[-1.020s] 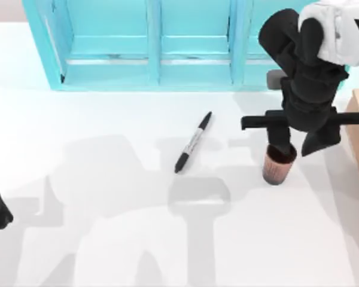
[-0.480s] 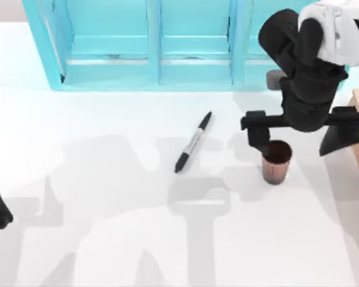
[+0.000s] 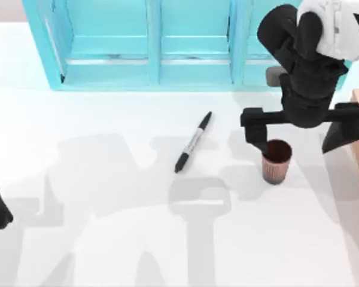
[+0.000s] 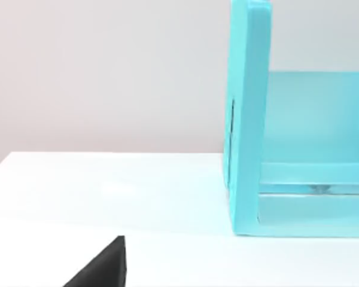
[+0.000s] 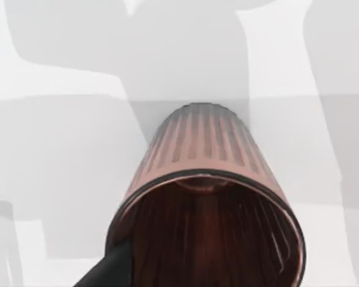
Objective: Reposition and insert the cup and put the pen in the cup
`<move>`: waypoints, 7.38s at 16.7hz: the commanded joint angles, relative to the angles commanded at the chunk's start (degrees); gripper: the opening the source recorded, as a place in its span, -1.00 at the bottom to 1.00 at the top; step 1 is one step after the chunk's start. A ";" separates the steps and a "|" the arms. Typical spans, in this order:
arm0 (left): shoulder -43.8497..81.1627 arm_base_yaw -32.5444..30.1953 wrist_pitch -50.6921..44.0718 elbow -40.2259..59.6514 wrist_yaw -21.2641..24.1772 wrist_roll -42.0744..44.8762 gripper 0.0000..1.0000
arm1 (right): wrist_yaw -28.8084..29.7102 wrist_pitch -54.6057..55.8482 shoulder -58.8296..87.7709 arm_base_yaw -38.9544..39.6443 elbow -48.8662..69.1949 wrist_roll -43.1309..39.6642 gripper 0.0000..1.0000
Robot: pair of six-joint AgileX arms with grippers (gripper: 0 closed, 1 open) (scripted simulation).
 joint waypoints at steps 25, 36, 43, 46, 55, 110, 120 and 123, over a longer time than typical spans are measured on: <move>0.00 0.00 0.00 0.00 0.00 0.00 1.00 | -4.71 -19.20 10.27 3.72 33.92 15.61 1.00; 0.00 0.00 0.00 0.00 0.00 0.00 1.00 | -10.22 -1.20 19.07 7.81 30.29 34.57 1.00; 0.00 0.00 0.00 0.00 0.00 0.00 1.00 | -10.03 7.47 24.19 8.45 27.13 35.25 1.00; 0.00 0.00 0.00 0.00 0.00 0.00 1.00 | -9.89 13.07 27.63 9.00 24.92 35.80 1.00; 0.00 0.00 0.00 0.00 0.00 0.00 1.00 | -9.87 13.89 28.29 9.10 24.56 35.92 0.40; 0.00 0.00 0.00 0.00 0.00 0.00 1.00 | 53.58 92.91 -16.57 28.93 -45.39 -12.38 -1.00; 0.00 0.00 0.00 0.00 0.00 0.00 1.00 | 70.12 121.17 -29.59 33.82 -58.48 -28.86 -1.00; 0.00 0.00 0.00 0.00 0.00 0.00 1.00 | 70.41 121.88 -29.99 33.92 -58.62 -29.10 -1.00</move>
